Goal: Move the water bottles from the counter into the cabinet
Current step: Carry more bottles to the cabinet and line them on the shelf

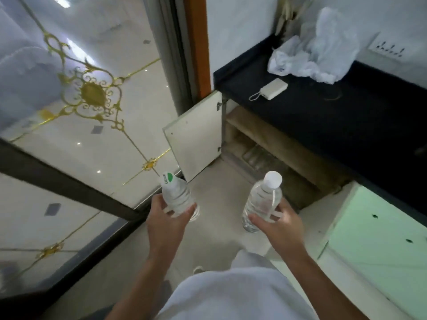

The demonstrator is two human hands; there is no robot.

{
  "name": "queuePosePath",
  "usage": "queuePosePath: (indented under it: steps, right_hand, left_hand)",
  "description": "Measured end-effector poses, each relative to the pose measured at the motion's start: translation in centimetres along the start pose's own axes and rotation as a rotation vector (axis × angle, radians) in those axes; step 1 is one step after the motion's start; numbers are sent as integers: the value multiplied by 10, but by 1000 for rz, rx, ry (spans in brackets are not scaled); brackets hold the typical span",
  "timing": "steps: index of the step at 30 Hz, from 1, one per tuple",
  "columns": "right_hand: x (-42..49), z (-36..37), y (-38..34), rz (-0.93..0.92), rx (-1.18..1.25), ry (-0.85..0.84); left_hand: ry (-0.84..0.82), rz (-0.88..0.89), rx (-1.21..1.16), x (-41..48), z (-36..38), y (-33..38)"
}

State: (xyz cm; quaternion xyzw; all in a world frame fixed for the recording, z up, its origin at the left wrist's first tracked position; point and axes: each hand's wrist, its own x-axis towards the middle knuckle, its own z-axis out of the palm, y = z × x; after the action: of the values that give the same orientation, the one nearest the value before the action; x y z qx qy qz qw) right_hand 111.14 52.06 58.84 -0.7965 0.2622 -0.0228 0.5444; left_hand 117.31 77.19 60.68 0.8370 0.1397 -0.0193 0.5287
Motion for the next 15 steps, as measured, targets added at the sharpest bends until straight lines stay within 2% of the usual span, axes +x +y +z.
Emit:
queuePosePath:
  steps: [4,8,15]
  right_hand:
    - [29,-13,6,72,8,105]
    - [83,-10,4,107,13,152]
    - [170,7,-27,83,-8,134]
  left_hand:
    - [-102,19,19,46,43,27]
    - [-133,48,41,85,75,45]
    - [-141,72,89,150,102,76]
